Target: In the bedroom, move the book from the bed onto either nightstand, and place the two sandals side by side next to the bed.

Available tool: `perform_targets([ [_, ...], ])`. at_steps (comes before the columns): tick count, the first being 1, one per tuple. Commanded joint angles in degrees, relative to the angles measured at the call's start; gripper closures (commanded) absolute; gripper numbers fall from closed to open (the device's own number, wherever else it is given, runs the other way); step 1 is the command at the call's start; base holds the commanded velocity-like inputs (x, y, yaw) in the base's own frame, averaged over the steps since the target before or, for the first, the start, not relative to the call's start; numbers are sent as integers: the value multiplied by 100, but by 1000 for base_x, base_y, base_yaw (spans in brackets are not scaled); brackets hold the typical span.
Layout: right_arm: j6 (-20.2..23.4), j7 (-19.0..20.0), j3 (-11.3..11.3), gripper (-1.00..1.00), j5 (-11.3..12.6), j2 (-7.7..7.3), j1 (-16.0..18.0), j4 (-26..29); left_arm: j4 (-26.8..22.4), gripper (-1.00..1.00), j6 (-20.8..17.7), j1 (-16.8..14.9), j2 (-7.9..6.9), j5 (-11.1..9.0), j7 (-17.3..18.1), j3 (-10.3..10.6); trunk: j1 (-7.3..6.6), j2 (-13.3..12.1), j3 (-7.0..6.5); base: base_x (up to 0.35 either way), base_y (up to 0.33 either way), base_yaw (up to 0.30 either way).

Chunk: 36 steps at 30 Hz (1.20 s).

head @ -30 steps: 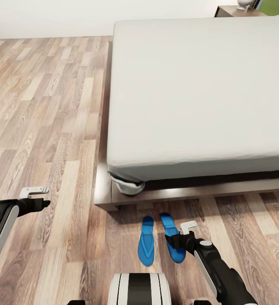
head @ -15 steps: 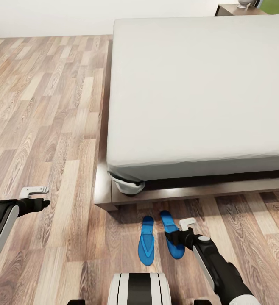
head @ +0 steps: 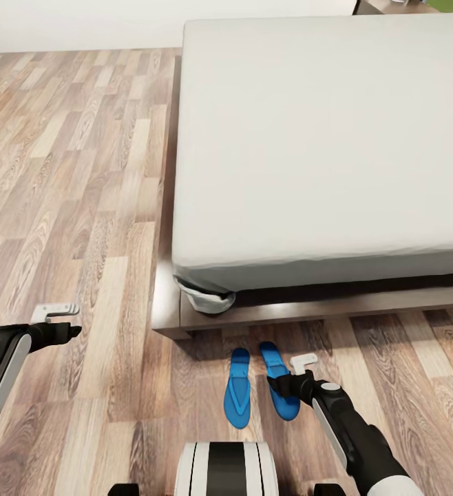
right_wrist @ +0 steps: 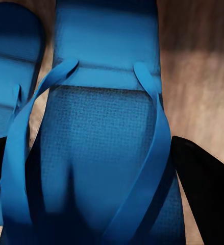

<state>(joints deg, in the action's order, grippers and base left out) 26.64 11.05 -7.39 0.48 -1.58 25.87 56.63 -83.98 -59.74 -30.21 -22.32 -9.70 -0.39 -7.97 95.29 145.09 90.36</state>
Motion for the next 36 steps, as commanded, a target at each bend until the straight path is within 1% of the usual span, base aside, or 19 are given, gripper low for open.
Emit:
perform_targets([
  [1, 34, 2, -9, 100, 23, -6, 3, 9, -4, -100, -26, -3, -1, -22, -4, -4, 1, 3, 26, 0, 0, 0],
  [3, 34, 2, -9, 100, 22, -6, 6, 11, -4, -100, -26, -3, -1, -23, -5, -3, 6, 6, 71, 0, 0, 0],
  [11, 33, 2, -9, 100, 22, -3, 40, 8, -6, -100, -26, -3, -1, -23, -2, -3, 6, 6, 71, 0, 0, 0],
  [15, 31, 2, -9, 100, 22, 2, 56, 8, -11, -100, -26, -3, -5, -23, 2, -3, 17, 11, 159, 0, 0, 0],
  [23, 27, 2, -9, 100, 27, 0, 142, 6, -13, -100, -26, 11, -9, -23, 1, -11, 17, 11, 159, 0, 0, 0],
  [26, 26, 2, -9, 100, 32, 3, 208, 6, -19, -100, -26, 48, -9, -23, -1, -16, 25, 15, 226, 0, 0, 0],
  [27, 26, 2, -9, 100, 31, 5, 226, 6, -22, -100, -26, 55, -9, -20, 1, -18, 25, 15, 226, 0, 0, 0],
  [29, 25, 2, -9, 100, 33, 7, 245, 6, -22, -100, -26, 61, -13, 19, 2, -21, 25, 15, 226, 0, 0, 0],
  [31, 25, 4, -9, 100, 32, 3, 260, 6, -28, -100, -26, 66, -9, 157, 3, -25, 25, 15, 226, 0, 0, 0],
  [32, 25, 6, -9, 100, 31, 4, 278, 6, -37, -100, -26, 70, -6, 257, 7, -27, 25, 15, 226, 0, 0, 0],
  [34, 24, 8, -9, 100, 31, 6, 298, 6, -65, -100, -26, 70, -5, 348, 10, -33, 25, 15, 226, 0, 0, 0],
  [36, 24, 10, -9, 100, 31, 4, 310, 6, -117, -100, -26, 69, -7, 396, 11, -48, 25, 15, 226, 0, 0, 0],
])
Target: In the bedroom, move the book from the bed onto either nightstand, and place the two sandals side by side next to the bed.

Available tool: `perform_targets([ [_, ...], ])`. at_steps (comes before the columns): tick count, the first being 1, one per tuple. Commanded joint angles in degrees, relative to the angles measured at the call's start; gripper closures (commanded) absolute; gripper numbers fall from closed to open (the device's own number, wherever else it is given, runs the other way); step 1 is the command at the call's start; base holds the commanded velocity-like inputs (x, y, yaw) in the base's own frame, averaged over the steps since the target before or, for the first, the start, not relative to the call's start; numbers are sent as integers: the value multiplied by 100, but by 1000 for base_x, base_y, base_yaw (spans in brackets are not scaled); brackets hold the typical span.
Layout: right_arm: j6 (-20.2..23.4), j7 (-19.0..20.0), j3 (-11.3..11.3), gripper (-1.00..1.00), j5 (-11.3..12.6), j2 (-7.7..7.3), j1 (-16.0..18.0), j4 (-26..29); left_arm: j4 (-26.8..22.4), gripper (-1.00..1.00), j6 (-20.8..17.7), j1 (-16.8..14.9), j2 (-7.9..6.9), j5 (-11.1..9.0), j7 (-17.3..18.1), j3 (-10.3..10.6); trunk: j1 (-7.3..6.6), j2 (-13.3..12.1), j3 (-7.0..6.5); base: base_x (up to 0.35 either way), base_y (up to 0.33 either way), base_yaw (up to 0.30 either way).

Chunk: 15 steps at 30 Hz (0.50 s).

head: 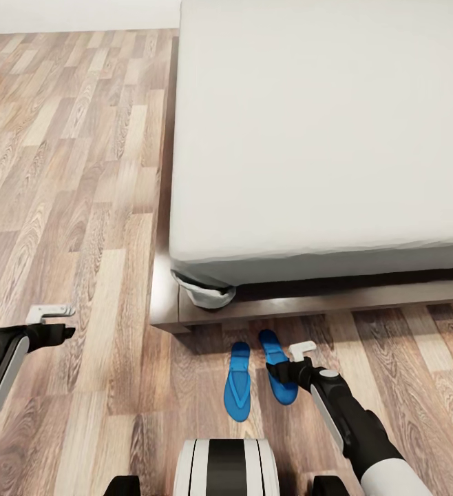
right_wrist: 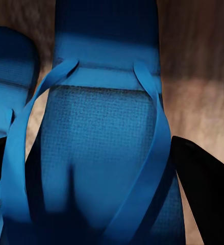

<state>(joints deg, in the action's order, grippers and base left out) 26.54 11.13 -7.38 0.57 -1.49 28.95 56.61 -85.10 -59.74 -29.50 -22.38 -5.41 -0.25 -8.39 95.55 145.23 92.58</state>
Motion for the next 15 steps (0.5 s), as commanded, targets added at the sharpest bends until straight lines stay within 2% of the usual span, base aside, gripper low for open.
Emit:
perform_targets([
  [1, 34, 0, -9, 100, 22, -5, 4, 8, -27, -100, -26, -1, -4, -24, -2, -26, -1, 1, 3, 0, 0, 0],
  [5, 35, -1, -9, 100, 22, -2, 12, 8, -105, -100, -26, 0, -17, 6, 10, -444, 2, 3, 26, 0, 0, 0],
  [8, 35, 1, -9, 100, 22, -1, 13, 8, -121, -100, -26, 2, -19, 10, 24, -573, 2, 3, 26, 0, 0, 0],
  [12, 35, 2, -9, 100, 22, -1, 14, 8, -136, -100, -26, 4, -20, 14, 32, -640, 2, 3, 26, 0, 0, 0],
  [15, 35, 1, -9, 100, 22, -1, 14, 8, -137, -100, -26, 5, -20, 14, 33, -654, 9, 7, 92, 0, 0, 0],
])
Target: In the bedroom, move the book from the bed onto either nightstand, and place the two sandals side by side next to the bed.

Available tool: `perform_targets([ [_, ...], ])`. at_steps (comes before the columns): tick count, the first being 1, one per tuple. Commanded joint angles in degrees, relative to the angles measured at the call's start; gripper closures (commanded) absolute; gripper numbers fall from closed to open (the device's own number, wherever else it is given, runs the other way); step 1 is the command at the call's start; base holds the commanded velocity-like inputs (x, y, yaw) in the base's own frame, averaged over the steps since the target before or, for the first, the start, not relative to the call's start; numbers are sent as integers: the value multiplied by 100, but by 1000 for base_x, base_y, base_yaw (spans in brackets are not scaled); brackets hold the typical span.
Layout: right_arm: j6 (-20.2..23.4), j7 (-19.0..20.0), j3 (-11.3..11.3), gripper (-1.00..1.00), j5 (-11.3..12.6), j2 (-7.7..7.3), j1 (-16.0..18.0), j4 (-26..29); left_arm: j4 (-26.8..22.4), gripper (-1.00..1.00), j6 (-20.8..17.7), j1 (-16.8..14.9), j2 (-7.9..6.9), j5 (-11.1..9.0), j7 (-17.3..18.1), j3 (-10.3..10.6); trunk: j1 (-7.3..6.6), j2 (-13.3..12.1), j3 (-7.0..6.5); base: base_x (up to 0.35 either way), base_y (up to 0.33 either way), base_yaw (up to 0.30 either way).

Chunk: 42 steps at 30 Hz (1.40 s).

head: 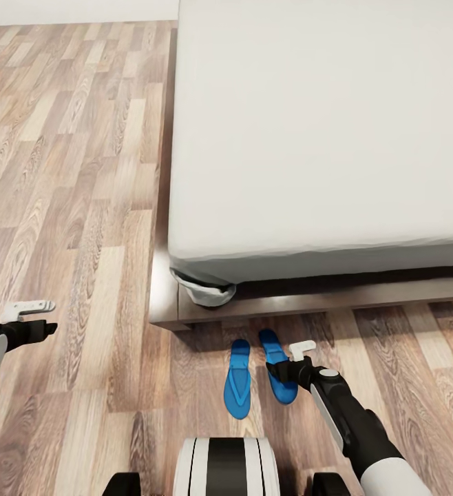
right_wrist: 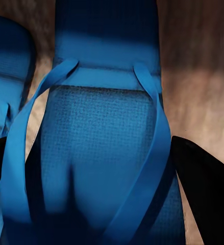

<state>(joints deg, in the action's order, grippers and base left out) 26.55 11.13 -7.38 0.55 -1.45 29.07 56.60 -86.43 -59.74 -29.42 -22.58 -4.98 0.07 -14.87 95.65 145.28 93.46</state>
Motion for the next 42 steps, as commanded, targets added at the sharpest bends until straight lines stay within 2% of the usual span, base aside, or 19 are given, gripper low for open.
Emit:
perform_targets([
  [1, 34, 2, -9, 100, 22, -4, 2, 9, -4, -100, -26, -3, 0, -29, 1, -9, 1, 3, 26, 0, 0, 0],
  [5, 34, 1, -9, 100, 20, -4, 2, 9, -5, -100, -26, -3, -1, -29, 1, -14, 4, 4, 48, 0, 0, 0],
  [10, 34, -4, -19, 100, 20, 5, 2, 9, -5, -100, -26, -3, -1, -23, 2, -13, 17, 11, 159, 0, 0, 0],
  [26, 34, -6, -105, 100, 15, 155, 9, 9, -14, -100, -26, -3, -1, -20, -13, -11, 17, 11, 159, 0, 0, 0],
  [28, 34, -6, -105, 100, 15, 159, 14, 9, -13, -100, -26, -3, -1, -20, -15, -9, 17, 11, 159, 0, 0, 0],
  [33, 35, -6, -106, 100, 13, 162, 18, 9, -34, -100, -26, -3, -1, -20, -3, -14, 30, 18, 270, 0, 0, 0],
  [42, 34, -6, -98, 100, 12, 155, 19, 9, -106, -100, -26, -3, -7, -12, -15, -16, 30, 18, 270, 0, 0, 0],
])
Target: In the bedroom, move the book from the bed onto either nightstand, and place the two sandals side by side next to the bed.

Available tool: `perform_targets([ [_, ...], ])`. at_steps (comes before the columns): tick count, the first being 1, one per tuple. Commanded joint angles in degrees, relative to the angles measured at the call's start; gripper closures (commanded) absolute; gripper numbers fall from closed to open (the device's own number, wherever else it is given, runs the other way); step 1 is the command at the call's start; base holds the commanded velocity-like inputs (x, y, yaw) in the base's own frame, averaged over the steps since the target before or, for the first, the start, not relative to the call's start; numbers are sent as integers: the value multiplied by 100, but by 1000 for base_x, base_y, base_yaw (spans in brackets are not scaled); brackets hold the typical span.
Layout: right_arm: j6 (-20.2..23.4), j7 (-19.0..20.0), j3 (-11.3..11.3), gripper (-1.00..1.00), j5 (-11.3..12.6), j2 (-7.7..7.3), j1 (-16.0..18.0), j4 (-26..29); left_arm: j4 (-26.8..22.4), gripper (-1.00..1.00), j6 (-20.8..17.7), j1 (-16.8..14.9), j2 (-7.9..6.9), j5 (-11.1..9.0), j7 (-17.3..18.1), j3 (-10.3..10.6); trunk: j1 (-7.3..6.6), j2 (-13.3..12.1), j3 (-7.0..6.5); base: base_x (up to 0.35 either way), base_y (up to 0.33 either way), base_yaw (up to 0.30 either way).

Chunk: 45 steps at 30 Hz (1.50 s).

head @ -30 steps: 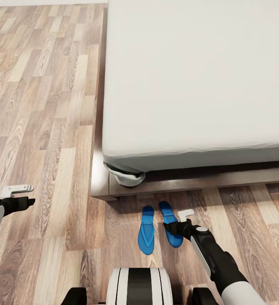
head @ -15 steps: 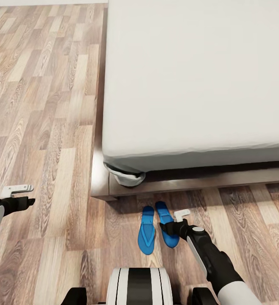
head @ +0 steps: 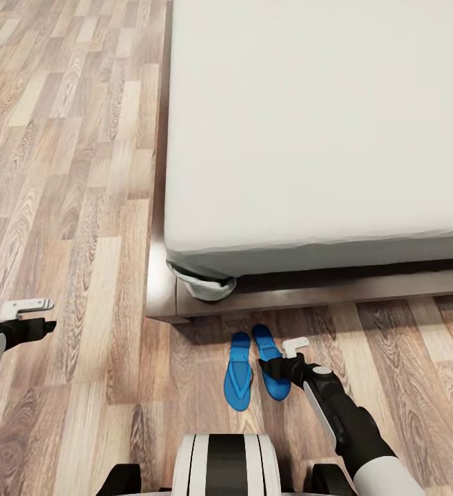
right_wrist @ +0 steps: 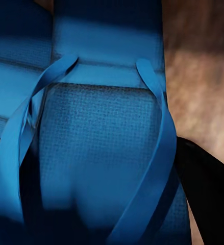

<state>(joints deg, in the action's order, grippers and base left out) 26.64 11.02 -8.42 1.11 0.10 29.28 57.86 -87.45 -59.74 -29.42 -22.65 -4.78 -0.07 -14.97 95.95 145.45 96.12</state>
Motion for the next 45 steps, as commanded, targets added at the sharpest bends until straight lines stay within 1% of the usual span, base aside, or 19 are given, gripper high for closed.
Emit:
perform_targets([
  [1, 25, 5, 6, 100, -44, -1, -1, -117, -6, -100, -26, -2, 0, -32, -1, -6, 2, 2, 26, 0, 0, 0],
  [3, 25, 5, 6, 100, -42, -1, -1, -117, -7, -100, -26, -2, 0, -32, -2, -6, 8, 5, 70, 0, 0, 0],
  [14, 25, 5, 7, 100, -45, -15, 9, -117, -9, -100, -26, 25, 3, -32, -2, -6, 8, 5, 70, 0, 0, 0],
  [17, 25, 5, 7, 100, -43, -20, 16, -117, -9, -100, -26, 36, 5, -32, -2, -6, 15, 9, 136, 0, 0, 0],
  [30, 25, 5, 7, 100, -41, -29, 33, -117, -9, -100, -26, 38, 6, -32, -7, -6, 15, 9, 136, 0, 0, 0],
  [33, 25, 5, 8, 100, -42, -34, 34, -117, -9, -100, -26, 38, 6, -32, -6, -6, 23, 13, 203, 0, 0, 0],
  [45, 25, 5, 15, 100, -48, -44, 34, -117, -9, -100, -26, 41, 6, -32, -9, -6, 23, 13, 203, 0, 0, 0],
])
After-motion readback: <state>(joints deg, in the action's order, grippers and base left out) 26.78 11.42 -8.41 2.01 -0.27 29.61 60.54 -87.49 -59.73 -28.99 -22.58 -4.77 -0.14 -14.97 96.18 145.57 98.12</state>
